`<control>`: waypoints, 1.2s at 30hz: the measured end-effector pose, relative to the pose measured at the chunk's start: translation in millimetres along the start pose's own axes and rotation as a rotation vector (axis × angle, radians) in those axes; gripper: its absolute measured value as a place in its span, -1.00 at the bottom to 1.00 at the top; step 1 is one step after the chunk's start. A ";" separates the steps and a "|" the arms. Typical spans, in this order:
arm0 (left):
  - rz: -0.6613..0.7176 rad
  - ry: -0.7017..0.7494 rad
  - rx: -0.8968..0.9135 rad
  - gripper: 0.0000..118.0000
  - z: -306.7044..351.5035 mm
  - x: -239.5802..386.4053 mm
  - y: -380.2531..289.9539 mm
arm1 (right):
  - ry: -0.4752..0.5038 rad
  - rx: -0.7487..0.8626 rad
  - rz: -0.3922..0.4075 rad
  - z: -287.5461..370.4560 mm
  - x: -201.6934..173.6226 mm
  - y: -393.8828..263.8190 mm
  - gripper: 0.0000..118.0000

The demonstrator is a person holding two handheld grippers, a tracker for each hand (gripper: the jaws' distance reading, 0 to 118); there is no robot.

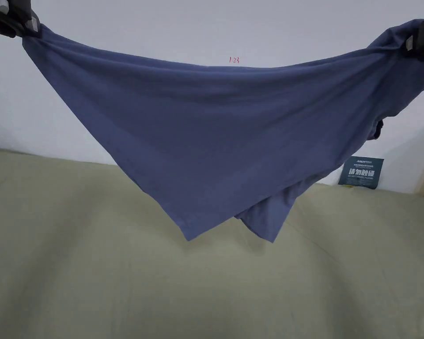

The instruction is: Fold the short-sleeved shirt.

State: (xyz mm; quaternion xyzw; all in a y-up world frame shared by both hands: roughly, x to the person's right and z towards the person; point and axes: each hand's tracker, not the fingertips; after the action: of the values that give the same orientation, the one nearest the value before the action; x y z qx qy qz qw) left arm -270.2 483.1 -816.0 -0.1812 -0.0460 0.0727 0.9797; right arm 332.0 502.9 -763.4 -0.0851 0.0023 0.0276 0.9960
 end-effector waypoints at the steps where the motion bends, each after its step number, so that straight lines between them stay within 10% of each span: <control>1: 0.001 0.002 -0.001 -0.98 -1.8 0.2 0.0 | -0.001 0.001 -0.011 -0.5 1.3 -1.0 -0.88; 11: 0.006 -0.047 -0.049 -0.98 -13.6 2.8 -56.8 | 0.030 -0.057 -0.054 9.9 2.8 -65.9 -0.88; 33: 0.224 -0.019 -0.529 -0.98 88.4 -43.3 -423.6 | 0.041 -0.586 -0.162 155.2 11.0 -404.9 -0.88; 35: 0.197 -0.011 -0.569 -0.77 90.5 -38.7 -430.3 | 0.028 -0.608 -0.141 157.2 8.2 -409.1 -0.71; 36: 0.190 -0.008 -0.567 -0.02 95.9 -30.6 -427.9 | 0.022 -0.597 -0.128 159.6 6.6 -407.6 -0.08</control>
State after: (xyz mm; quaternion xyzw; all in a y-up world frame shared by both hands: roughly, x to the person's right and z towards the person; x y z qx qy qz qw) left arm -257.6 116.3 -574.0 -0.4506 -0.0512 0.1490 0.8787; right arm 361.1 129.3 -537.2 -0.3745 -0.0004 -0.0367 0.9265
